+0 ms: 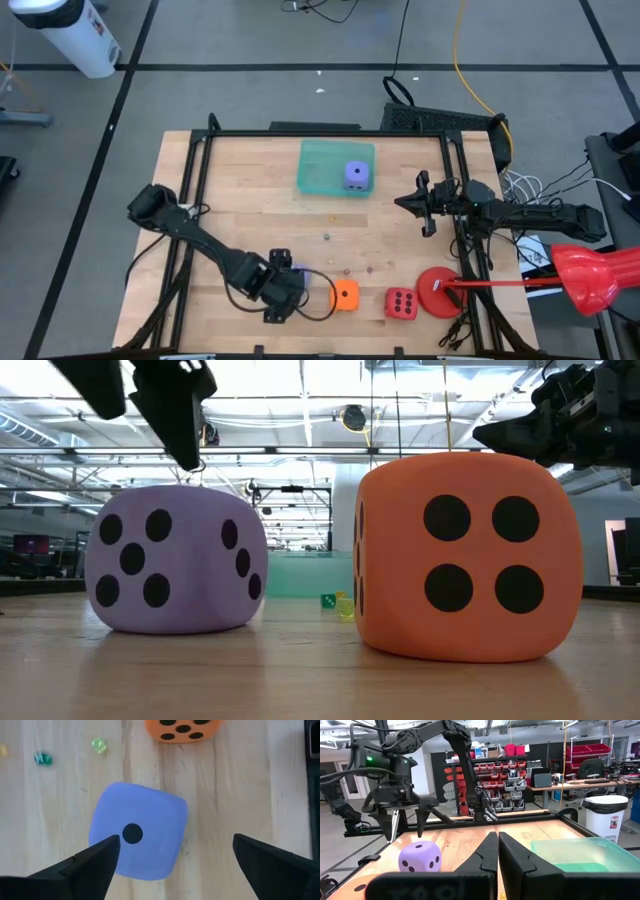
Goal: Pick & Place Dice
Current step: Put the large purple dice into the blue transparent bin
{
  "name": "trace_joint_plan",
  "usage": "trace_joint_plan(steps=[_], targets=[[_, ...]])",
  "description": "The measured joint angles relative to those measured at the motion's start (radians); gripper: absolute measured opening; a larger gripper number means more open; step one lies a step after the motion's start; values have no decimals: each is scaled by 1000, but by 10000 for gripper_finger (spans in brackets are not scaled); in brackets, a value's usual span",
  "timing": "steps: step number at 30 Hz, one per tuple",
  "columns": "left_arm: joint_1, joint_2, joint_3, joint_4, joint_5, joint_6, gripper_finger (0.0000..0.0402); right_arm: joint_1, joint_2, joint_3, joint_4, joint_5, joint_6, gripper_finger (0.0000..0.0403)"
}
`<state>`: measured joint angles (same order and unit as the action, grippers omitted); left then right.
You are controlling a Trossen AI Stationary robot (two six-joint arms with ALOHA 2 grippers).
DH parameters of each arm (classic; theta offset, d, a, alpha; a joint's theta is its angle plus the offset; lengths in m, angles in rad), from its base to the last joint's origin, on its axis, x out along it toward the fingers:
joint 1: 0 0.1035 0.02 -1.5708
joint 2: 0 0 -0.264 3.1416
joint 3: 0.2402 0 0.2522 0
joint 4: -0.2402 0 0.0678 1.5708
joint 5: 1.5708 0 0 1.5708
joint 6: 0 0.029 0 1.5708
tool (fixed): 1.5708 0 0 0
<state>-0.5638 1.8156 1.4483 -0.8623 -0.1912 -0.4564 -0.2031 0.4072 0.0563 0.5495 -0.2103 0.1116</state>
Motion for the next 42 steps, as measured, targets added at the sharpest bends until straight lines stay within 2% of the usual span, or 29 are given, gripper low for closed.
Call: trace_joint_plan(steps=[3, 9, 12, 18, 26, 33, 42], targets=[[-4, -1, 0, 0, -33, 54, 398, 0, 0, 0, 0, 0, 0, 4], [36, 5, 0, 0, -33, 152, 400, 0, 0, 0, 0, 0, 0, 4], [47, 8, -1, 0, -7, 245, 400, 0, 0, 0, 0, 0, 0, 4], [98, 28, -1, -3, 67, 332, 400, 0, 0, 0, -3, 0, 0, 4], [157, 75, 1, 0, 193, 371, 399, 0, 12, 0, -1, 0, 0, 4], [171, 118, 5, -3, 193, 383, 400, 0, 14, 0, 0, 0, 0, 4], [185, 166, 6, -7, 241, 389, 398, 0, 14, 0, -1, 0, 0, 4]])
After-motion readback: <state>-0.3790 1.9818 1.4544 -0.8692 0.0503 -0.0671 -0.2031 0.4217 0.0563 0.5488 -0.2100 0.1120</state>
